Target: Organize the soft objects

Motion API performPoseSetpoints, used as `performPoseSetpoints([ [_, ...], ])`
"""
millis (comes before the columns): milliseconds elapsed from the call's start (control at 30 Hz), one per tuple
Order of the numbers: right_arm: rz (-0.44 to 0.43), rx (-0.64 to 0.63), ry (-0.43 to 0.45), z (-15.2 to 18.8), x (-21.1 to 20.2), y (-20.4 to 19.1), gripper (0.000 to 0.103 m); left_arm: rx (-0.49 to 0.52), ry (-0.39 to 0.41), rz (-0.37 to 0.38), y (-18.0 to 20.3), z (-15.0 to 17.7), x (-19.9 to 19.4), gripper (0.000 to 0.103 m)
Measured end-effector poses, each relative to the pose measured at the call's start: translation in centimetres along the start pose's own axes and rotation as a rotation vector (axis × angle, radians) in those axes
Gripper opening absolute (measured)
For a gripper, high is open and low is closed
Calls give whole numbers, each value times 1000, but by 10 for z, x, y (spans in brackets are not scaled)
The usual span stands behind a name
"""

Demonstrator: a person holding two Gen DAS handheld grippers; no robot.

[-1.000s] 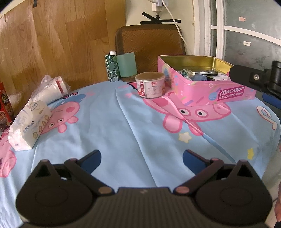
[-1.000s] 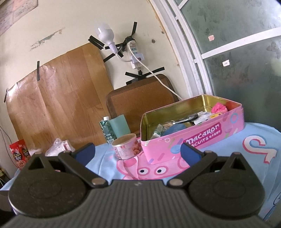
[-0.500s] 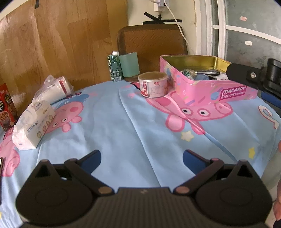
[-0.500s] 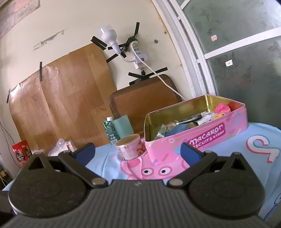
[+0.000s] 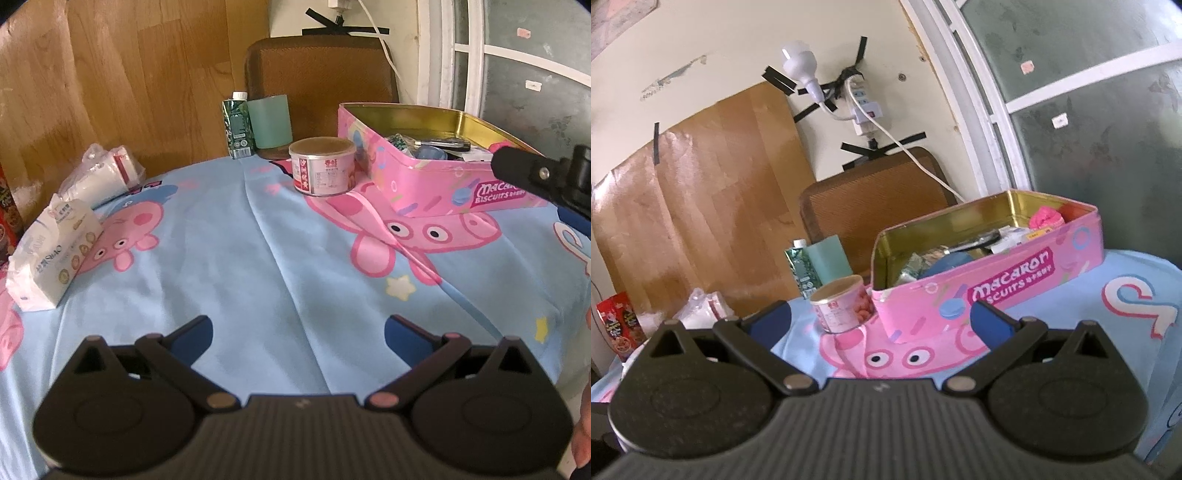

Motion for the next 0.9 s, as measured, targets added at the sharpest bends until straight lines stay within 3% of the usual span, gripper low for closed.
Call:
performPoseSetpoints([
  [900, 28, 5, -36, 9, 13, 5, 103, 24, -29, 18, 3, 2, 17, 103],
])
Point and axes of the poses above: each gripper's, at about its wrist camera, not at the fingertips, and x roughly the way its jaws point, y to its right, z to its underside, the point moved 6 cm from there along x, roughly the way its jaws point, and after that the axes turned 13 degrees about z, right-handed, at the moved point
